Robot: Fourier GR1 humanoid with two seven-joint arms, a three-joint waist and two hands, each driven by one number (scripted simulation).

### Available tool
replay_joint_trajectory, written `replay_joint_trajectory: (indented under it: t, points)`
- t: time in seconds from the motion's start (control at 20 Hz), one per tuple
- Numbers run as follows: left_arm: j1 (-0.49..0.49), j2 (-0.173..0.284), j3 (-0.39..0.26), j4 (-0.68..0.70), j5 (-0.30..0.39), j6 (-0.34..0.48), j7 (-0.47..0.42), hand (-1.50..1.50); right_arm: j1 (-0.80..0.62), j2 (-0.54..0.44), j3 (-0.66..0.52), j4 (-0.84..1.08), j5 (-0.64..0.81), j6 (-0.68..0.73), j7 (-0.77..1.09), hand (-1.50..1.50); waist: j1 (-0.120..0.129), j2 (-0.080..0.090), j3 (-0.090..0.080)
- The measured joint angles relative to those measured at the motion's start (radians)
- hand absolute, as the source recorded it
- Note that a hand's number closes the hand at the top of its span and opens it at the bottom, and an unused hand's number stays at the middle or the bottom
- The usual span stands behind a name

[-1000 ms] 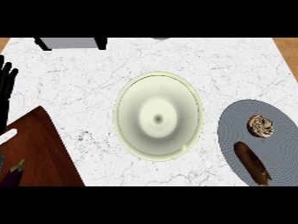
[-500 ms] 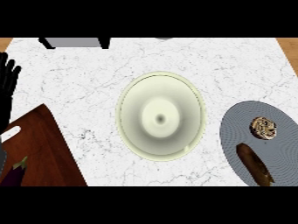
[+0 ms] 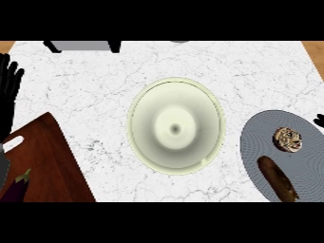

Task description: Pick the cupcake from the placemat and place it in the bowl

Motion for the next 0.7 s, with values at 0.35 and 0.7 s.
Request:
replay_joint_trajectory:
  t: [0.35,0.7]
  points:
    - [0.006,-0.024,0.008,-0.027,-0.029,-0.005,0.027,0.0,-0.043,0.099,0.06,0.167,0.158,-0.046,-0.092,-1.5,0.003,0.0,0.0]
    - [-0.004,-0.048,0.025,-0.032,-0.055,-0.018,0.041,0.0,-0.12,0.159,0.062,0.344,0.276,-0.079,-0.188,-1.5,0.003,0.0,0.0]
